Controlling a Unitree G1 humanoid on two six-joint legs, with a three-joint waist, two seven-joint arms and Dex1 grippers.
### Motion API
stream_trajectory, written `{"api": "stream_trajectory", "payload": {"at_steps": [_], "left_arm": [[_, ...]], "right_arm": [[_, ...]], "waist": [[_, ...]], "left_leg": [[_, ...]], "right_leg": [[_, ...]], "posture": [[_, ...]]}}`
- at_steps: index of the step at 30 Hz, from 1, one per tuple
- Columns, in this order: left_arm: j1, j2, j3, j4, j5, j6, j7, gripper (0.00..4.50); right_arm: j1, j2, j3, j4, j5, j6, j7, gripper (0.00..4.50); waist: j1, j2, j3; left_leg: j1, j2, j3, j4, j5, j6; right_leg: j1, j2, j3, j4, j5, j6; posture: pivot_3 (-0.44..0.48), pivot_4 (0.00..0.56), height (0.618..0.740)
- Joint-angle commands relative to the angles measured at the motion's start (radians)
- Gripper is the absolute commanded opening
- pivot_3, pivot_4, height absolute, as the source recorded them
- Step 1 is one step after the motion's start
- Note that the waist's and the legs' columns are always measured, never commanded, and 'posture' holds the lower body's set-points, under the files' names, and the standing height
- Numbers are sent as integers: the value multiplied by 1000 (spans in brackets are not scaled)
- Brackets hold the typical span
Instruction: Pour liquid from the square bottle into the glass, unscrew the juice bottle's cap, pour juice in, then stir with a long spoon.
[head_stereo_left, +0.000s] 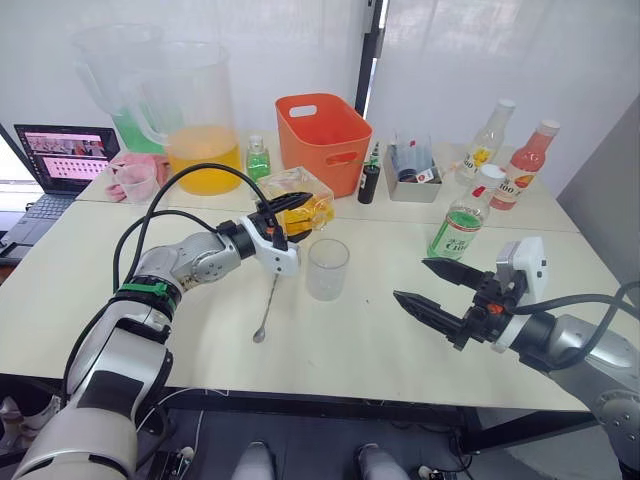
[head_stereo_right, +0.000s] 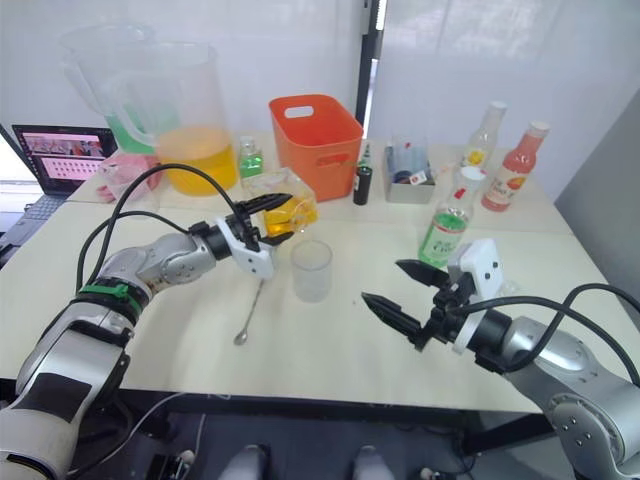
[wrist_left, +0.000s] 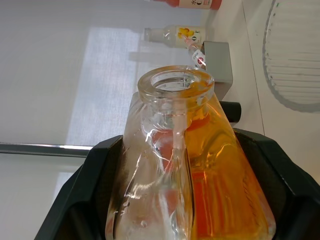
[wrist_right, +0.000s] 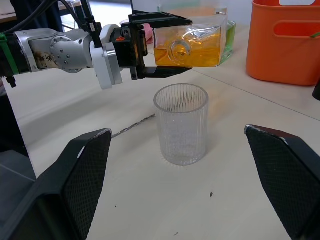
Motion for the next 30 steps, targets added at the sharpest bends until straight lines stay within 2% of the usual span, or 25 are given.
{"api": "stream_trajectory", "payload": {"at_steps": [1,20,30], "left_arm": [[-70,19,22,-57,-3,-4,79,2780],[-113,33,-69,-46,128,35,220,2780],[-123,37,-86,-43,138,41,244,2780]], "right_arm": [[-1,2,-19,-33,18,-15,-5,4500],[0,7,-19,-30,3,-24,2,4500],[13,11,-25,-25,-5,-36,14,4500]], "waist": [[0,0,0],[0,0,0],[1,0,0]], "left_leg": [[0,0,0,0,0,0],[0,0,0,0,0,0],[0,0,0,0,0,0]], "right_leg": [[0,0,0,0,0,0],[0,0,0,0,0,0],[0,0,0,0,0,0]], "posture": [[0,150,740],[0,150,740],[0,150,740]]}}
